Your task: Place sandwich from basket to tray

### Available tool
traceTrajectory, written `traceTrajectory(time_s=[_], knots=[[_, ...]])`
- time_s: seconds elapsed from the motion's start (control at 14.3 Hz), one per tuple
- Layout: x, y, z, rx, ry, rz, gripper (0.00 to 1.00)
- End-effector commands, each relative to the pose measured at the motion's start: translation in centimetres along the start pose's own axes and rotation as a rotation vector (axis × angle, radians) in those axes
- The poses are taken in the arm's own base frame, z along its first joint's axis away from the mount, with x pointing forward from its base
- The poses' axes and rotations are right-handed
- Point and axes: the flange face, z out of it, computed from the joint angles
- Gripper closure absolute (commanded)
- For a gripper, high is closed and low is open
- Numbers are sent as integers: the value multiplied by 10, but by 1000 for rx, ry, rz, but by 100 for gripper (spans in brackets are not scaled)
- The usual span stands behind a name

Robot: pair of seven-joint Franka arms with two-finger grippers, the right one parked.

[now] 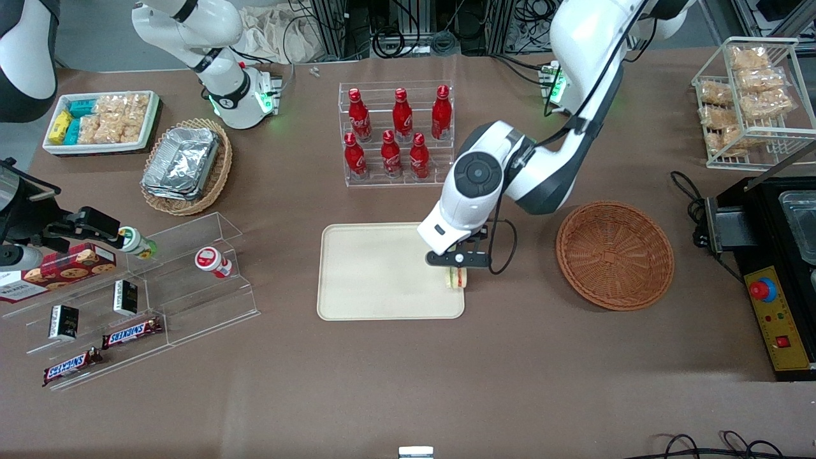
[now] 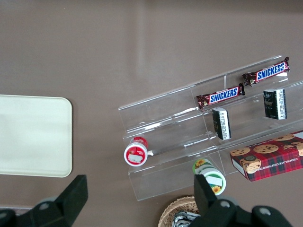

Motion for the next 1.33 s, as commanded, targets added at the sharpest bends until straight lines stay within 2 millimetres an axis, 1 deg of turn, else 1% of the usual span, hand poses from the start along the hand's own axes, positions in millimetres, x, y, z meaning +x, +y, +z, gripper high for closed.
traceTrajectory(time_s=[0.0,0.14,0.28,0.35,0.42,0.49,0.56,0.63,0.7,0.84,0.91,1.05,1.12,1.19,1.26], knots=[[9,14,32,-19,24,2,100],[10,14,44,-29,14,-8,100],[13,13,66,-28,10,-11,100],[13,12,72,-29,11,-9,100],[13,12,73,-28,9,-8,100],[13,12,73,-30,10,-8,93],[13,12,74,-29,7,-10,60],[11,12,76,-24,1,-9,11],[7,15,79,-18,-5,-2,1],[3,16,77,-8,-17,-7,0],[3,15,68,0,-25,-24,0],[1,10,37,15,-38,-44,0],[-1,6,16,23,-40,-49,0],[-4,-1,-6,38,-50,-55,0],[-4,-15,-26,55,-69,-69,0]])
